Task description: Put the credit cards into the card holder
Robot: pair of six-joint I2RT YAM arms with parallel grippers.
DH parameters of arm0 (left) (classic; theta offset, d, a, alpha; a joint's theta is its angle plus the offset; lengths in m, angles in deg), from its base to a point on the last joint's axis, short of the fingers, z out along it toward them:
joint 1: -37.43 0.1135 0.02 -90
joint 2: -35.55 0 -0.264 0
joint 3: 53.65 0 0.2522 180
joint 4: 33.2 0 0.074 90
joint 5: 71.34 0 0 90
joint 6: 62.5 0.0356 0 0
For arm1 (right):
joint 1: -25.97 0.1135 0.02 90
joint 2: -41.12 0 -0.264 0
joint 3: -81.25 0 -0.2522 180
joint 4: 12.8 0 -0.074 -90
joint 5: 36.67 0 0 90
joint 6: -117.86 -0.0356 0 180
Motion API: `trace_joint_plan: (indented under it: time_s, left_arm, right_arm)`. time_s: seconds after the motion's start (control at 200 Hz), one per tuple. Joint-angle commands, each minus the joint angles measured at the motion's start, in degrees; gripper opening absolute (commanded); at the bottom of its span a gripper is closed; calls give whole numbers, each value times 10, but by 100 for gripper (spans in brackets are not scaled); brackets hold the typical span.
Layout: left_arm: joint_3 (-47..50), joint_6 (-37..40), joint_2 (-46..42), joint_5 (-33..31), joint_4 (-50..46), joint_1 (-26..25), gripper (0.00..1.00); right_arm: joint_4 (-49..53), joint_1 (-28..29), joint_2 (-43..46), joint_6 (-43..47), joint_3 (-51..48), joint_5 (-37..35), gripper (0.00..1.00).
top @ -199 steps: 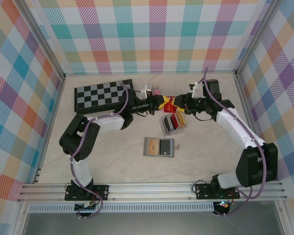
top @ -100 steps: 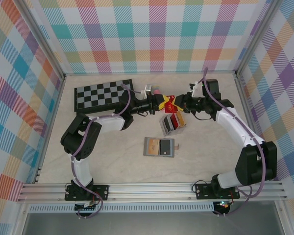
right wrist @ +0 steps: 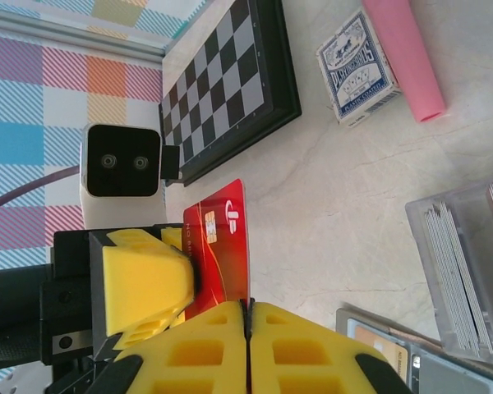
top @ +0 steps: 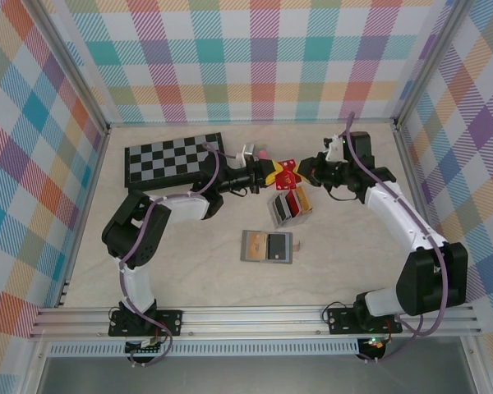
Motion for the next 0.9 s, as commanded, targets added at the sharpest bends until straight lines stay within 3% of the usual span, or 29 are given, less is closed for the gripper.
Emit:
trace_joint_plan:
  time_s: [0.0,0.37,0.51,0.73,0.9]
  left_arm:
    - [2,-5,-6,5,79,-4,14]
    - [26,18,-9,-2,39,0,10]
    - [61,72,-38,-29,-73,8,0]
    - [91,207,-115,-89,-308,9,0]
    - [92,245,-137,-93,-363,9,0]
  right_arm:
    - [35,-7,5,1,-13,-44,5]
    - [64,-10,17,25,-13,-106,4]
    - [58,-8,14,55,-27,-122,4]
    - [108,47,-43,178,7,-198,6]
    - [118,101,-84,235,28,-288,5]
